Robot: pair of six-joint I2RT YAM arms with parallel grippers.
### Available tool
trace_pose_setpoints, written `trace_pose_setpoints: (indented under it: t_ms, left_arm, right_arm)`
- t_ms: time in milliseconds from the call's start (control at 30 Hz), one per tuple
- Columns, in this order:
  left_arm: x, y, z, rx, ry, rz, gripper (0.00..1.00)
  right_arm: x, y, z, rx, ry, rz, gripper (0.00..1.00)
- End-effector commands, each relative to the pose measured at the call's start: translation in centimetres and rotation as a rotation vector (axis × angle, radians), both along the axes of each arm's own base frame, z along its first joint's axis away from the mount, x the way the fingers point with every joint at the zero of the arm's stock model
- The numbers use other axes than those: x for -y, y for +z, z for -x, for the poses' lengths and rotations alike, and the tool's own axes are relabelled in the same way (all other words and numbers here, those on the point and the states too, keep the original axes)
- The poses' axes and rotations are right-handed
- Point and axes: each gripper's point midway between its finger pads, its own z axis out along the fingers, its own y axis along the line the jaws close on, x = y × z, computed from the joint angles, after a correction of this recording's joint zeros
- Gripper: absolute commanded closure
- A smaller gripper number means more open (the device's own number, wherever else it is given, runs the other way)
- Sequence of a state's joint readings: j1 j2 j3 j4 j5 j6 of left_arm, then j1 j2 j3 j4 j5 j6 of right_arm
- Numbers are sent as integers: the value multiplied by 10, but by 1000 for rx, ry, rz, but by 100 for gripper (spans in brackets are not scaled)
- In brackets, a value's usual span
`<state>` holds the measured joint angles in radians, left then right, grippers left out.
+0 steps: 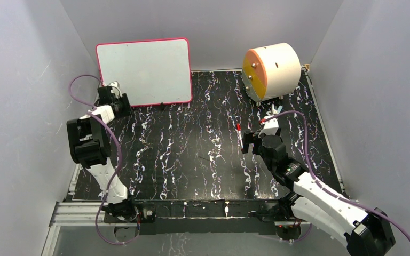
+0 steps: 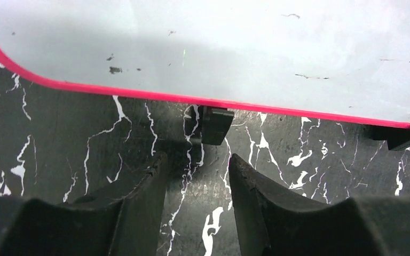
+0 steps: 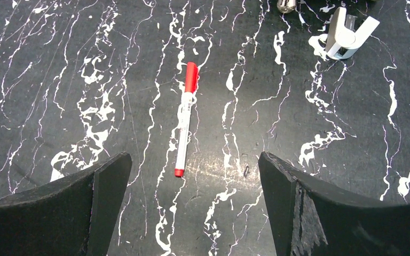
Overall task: Write a sentence on the whiteboard
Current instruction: Move the whiteboard to the center of the board.
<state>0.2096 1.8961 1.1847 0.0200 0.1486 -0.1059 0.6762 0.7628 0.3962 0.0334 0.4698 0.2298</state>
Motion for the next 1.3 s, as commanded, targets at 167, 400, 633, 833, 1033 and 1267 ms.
trace_pose_setpoints:
  t_ms: [167,400,633,833,1033,1267]
  left_arm:
    - [8,10,-33,103,-124,15,64]
    - [12,3,-39,96,-152,38,85]
    - [30,14,-16,121,-153,111,100]
    - [64,12,19,83,-127,120,100]
    - [109,16,46,66,-88,136,100]
    - [152,7,95,35,-62,129,100]
  right_arm:
    - [1,13,-10,51,-28,0,1]
    - [3,10,-11,45,-36,9,1]
    - [1,4,-12,29,-38,11,1]
    - [-2,5,-11,33,-26,-3,1]
    - [-1,4,-9,34,-26,-14,1]
    - [-2,5,-6,24,-15,-27,1]
